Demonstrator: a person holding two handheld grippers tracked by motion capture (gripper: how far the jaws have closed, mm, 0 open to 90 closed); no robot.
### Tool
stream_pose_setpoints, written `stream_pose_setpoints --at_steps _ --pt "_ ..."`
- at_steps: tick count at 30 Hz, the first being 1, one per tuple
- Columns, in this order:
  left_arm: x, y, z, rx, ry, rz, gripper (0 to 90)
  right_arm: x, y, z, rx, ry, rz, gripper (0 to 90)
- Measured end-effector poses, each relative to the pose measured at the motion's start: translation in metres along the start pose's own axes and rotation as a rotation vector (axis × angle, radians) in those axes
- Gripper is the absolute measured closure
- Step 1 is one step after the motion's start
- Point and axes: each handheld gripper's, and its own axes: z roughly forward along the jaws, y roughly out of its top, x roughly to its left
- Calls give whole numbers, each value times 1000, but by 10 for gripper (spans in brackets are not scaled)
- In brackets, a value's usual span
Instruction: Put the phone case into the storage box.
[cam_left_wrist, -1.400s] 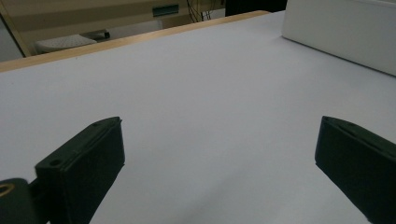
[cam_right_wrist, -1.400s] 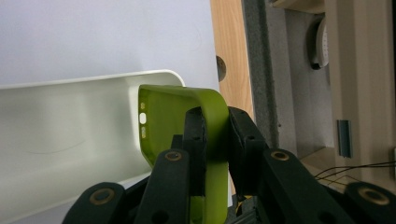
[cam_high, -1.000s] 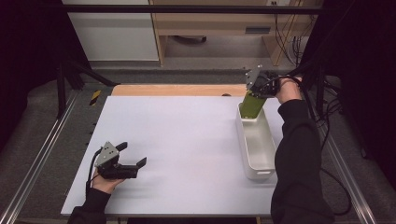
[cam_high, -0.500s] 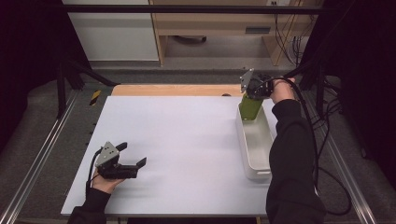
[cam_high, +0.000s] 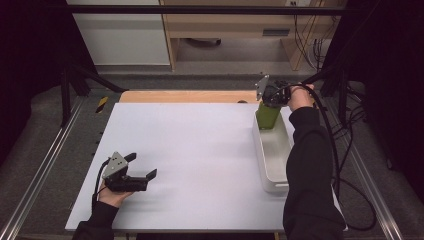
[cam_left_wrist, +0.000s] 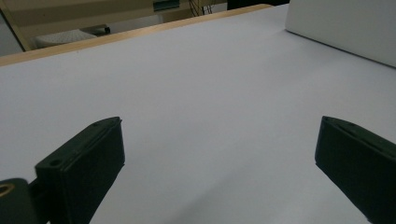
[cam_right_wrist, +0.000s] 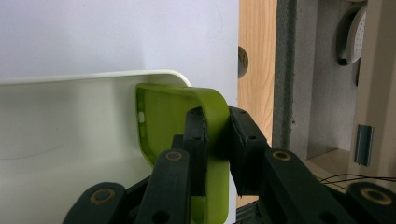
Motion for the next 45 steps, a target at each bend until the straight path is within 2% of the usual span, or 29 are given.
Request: stream_pose_setpoints --at_steps 2,5,9,11,13,18,21,23,29,35,41,43,45 --pt "0 0 0 -1 1 -1 10 0 0 0 -2 -7 6 732" --pt "0 0 0 -1 1 0 10 1 1 0 11 -19 32 571" --pt "0 0 0 -3 0 1 10 0 1 -4 -2 -35 77 396" --pt "0 0 -1 -3 1 0 10 0 1 -8 -16 -39 99 363" --pt "-1 1 -1 -6 2 1 10 2 1 -14 -41 -67 109 322" --pt "-1 1 -2 -5 1 4 10 6 3 -24 -88 -93 124 281" --pt "-1 1 -2 -5 2 5 10 11 5 -31 -120 -121 104 267" --pt "-2 1 -2 -5 2 5 10 14 7 -34 -137 -126 111 258" --pt "-2 1 -2 -6 1 2 10 26 7 -43 -185 -205 139 220" --pt "-2 1 -2 -3 1 3 10 38 5 -46 -249 -244 256 155" --pt "-2 2 -2 -5 -1 -2 10 49 7 -51 -351 -235 379 87" --pt "-2 2 -2 -4 -2 -3 10 54 9 -53 -386 -226 404 72" --pt "-3 2 -2 -6 -4 -3 10 59 10 -55 -399 -229 427 67"
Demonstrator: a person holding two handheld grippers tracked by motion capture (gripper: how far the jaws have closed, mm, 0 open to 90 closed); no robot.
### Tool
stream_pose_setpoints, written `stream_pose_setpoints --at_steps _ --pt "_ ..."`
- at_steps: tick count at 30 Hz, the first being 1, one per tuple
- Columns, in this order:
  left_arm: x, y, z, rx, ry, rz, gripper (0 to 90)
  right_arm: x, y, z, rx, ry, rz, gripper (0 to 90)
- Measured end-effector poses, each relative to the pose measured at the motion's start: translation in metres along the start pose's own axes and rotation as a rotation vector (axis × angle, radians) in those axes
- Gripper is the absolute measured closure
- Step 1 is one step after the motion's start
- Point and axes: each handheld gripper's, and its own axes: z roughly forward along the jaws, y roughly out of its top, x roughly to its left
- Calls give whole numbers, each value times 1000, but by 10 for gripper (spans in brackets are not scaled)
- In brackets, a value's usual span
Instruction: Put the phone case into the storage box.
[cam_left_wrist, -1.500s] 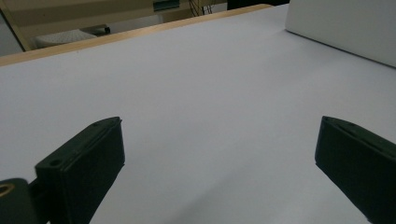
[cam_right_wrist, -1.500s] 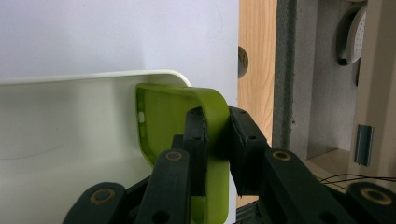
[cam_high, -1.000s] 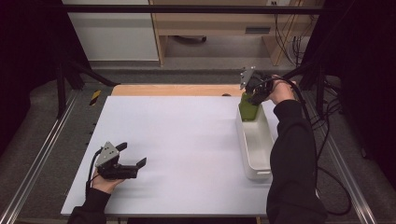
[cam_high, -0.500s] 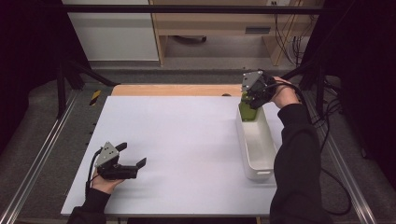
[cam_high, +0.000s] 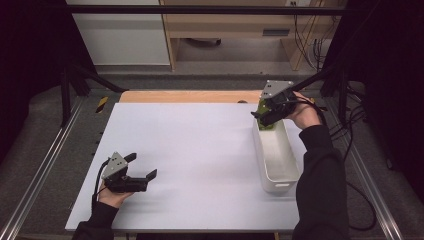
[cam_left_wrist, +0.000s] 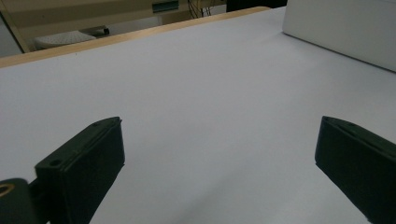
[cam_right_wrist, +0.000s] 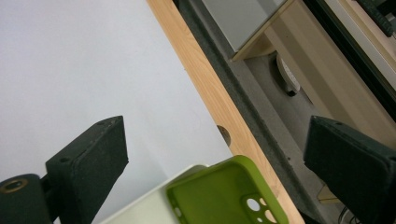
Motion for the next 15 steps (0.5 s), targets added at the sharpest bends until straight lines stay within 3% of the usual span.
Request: stream_pose_setpoints --at_steps 7,15 --pt "0 1 -1 -6 -2 6 10 17 -4 -9 -22 -5 84 50" --pt "0 0 -1 -6 -3 5 10 37 -7 -29 -89 -32 178 25"
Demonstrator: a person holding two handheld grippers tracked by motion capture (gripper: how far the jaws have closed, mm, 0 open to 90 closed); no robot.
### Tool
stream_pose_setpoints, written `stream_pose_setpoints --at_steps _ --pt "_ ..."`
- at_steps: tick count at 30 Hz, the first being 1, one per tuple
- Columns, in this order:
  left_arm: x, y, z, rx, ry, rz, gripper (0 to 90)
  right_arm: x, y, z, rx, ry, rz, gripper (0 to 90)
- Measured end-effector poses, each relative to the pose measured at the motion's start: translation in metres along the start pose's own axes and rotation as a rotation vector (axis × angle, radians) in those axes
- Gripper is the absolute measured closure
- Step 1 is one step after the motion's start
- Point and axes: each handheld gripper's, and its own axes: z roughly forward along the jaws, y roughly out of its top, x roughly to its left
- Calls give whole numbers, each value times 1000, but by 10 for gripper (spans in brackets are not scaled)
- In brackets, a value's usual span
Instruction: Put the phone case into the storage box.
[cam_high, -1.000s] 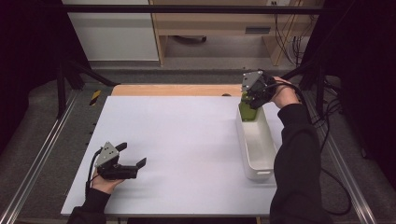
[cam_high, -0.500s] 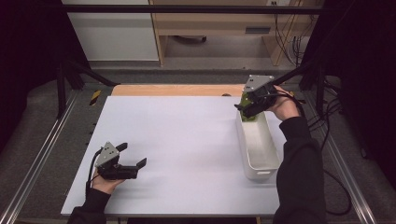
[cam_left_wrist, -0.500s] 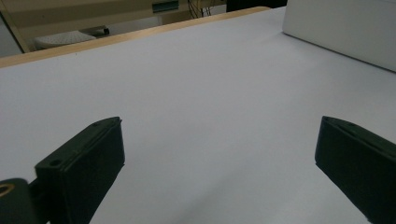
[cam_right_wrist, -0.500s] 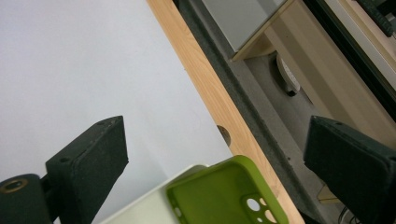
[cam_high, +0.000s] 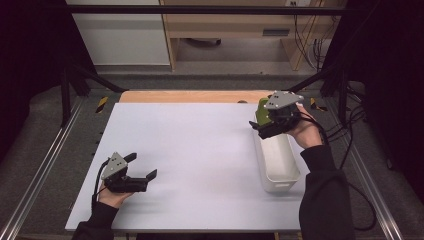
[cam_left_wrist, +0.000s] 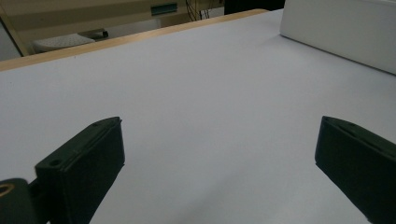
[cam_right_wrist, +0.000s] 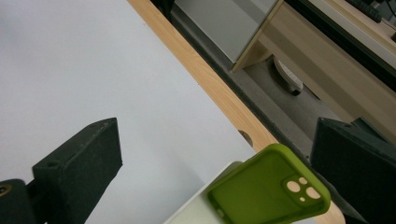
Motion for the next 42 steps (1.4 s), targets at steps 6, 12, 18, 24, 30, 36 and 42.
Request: stream_pose_setpoints --at_steps 6,12,18,24,30,36,42 --pt "0 0 -1 -3 1 -3 10 11 -7 -14 -55 7 102 20" --pt "-1 0 -1 -5 -3 -2 9 20 -16 -24 -107 29 197 16" --pt "-1 1 -2 -14 -7 -3 9 28 -27 -34 -156 24 245 16" --pt "-2 1 -2 -17 -15 -1 9 38 -42 -41 -194 45 287 10" --pt "-3 2 -2 -19 -19 3 9 45 -58 -46 -231 58 327 10" --pt "-4 2 -2 -21 -29 6 9 57 -77 -50 -241 61 323 10" --pt "-5 2 -2 -27 -35 9 8 63 -100 -53 -249 75 338 8"
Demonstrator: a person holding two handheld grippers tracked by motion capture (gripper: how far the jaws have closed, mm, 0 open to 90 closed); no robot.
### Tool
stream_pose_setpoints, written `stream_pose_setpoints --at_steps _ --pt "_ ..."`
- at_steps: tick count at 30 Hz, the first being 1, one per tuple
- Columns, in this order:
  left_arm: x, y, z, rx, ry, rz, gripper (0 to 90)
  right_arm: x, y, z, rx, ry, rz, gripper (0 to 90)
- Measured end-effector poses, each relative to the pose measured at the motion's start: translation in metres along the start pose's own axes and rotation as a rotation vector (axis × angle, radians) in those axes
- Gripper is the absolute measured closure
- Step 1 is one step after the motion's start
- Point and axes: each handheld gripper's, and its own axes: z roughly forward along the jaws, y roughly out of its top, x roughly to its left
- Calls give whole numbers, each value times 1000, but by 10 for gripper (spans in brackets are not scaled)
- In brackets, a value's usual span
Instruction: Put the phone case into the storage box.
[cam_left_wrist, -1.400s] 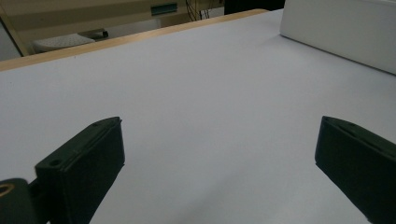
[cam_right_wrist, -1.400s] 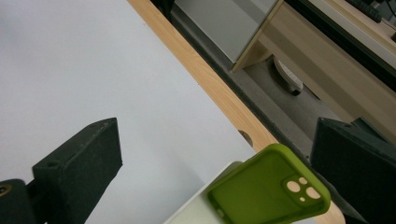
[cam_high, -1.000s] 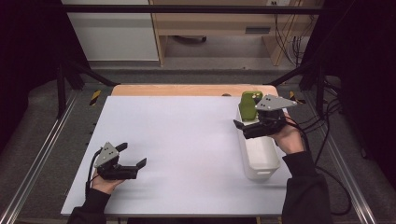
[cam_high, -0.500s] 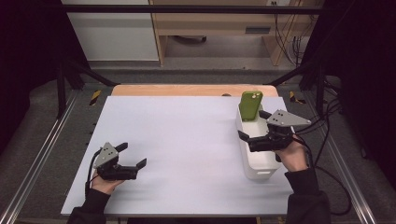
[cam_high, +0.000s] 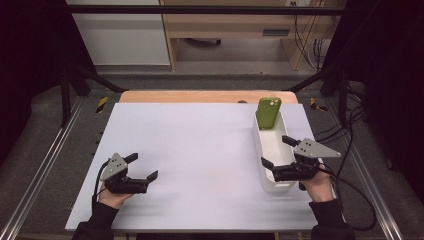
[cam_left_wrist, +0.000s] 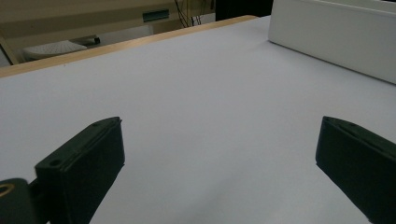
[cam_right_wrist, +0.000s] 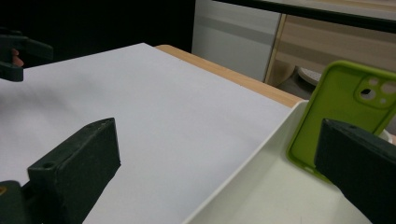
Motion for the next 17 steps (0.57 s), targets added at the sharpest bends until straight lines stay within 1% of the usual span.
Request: stream_pose_setpoints --at_steps 4,5,7,9,11,13,15,17 --pt "-1 1 -1 -11 -8 1 8 -4 -14 -7 -17 -11 14 7" --pt "-1 1 -1 -13 -9 2 8 -5 -19 -9 -23 -19 14 7" --pt "-1 1 -1 -15 -13 2 8 -7 -23 -12 -21 -25 20 8" --pt "-2 1 -1 -19 -16 2 8 -9 -28 -15 -19 -32 13 7" --pt "-2 2 -2 -19 -18 5 8 -9 -31 -18 -32 -23 14 7" --pt "-3 2 -2 -25 -19 7 8 -9 -35 -22 -45 -25 6 8" --pt "-3 2 -2 -26 -20 8 8 -10 -38 -25 -47 -23 3 9" --pt "-3 3 -2 -26 -20 8 8 -12 -41 -28 -47 -18 14 9"
